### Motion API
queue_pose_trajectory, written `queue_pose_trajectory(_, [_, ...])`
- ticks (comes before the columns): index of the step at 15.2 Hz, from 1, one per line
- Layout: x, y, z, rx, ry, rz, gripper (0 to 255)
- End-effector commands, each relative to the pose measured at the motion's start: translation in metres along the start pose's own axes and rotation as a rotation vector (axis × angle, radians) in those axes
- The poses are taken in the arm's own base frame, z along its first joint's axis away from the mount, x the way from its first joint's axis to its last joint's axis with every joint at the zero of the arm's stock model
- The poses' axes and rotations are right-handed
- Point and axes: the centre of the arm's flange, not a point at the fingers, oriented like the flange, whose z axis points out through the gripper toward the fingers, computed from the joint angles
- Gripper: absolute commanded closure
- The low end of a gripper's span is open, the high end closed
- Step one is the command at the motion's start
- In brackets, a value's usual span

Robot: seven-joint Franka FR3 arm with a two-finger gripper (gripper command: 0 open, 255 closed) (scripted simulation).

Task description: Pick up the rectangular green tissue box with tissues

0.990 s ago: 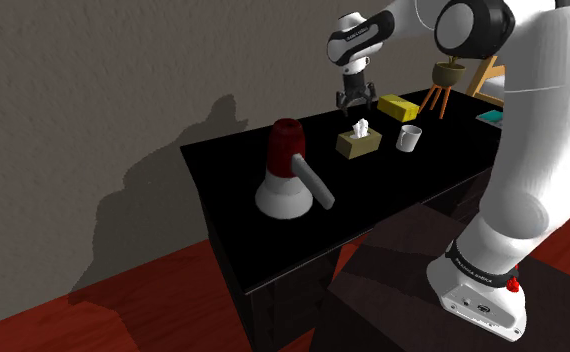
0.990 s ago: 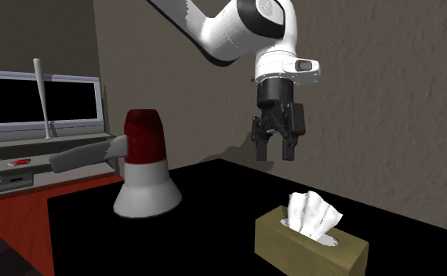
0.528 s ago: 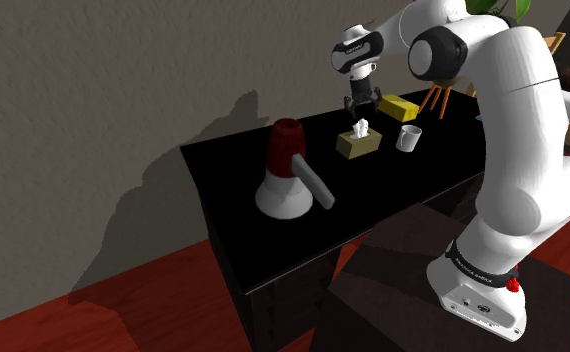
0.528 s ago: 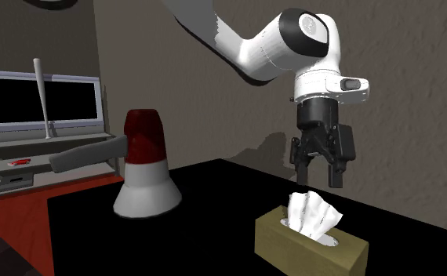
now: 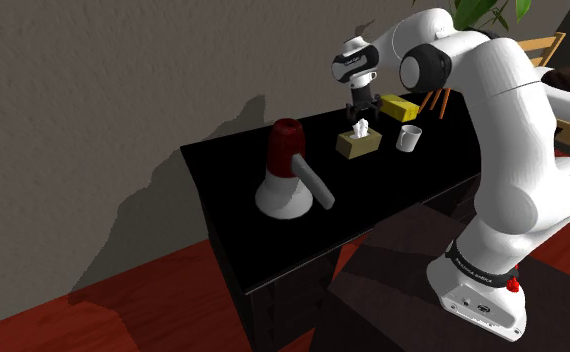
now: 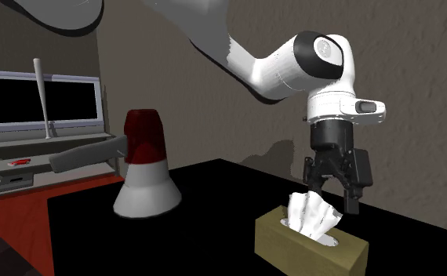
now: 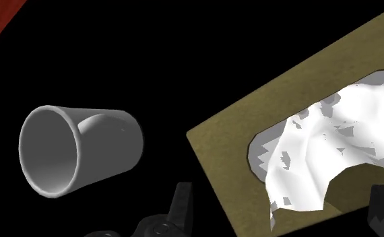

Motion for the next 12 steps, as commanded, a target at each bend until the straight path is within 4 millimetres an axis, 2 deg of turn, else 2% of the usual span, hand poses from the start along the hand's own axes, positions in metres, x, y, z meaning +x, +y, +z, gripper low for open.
queue_pose_trajectory(1, [0.0019,-0.0054,0.0121,0.000,0.000,0.000,0])
queue_pose_trajectory(3, [0.0019,-0.0054,0.0122,0.000,0.000,0.000,0])
queue_pose_trajectory(4, [0.0020,-0.0048,0.0123,0.000,0.000,0.000,255])
queue_pose_trajectory(12, [0.0006,-0.0064,0.0137,0.000,0.000,0.000,255])
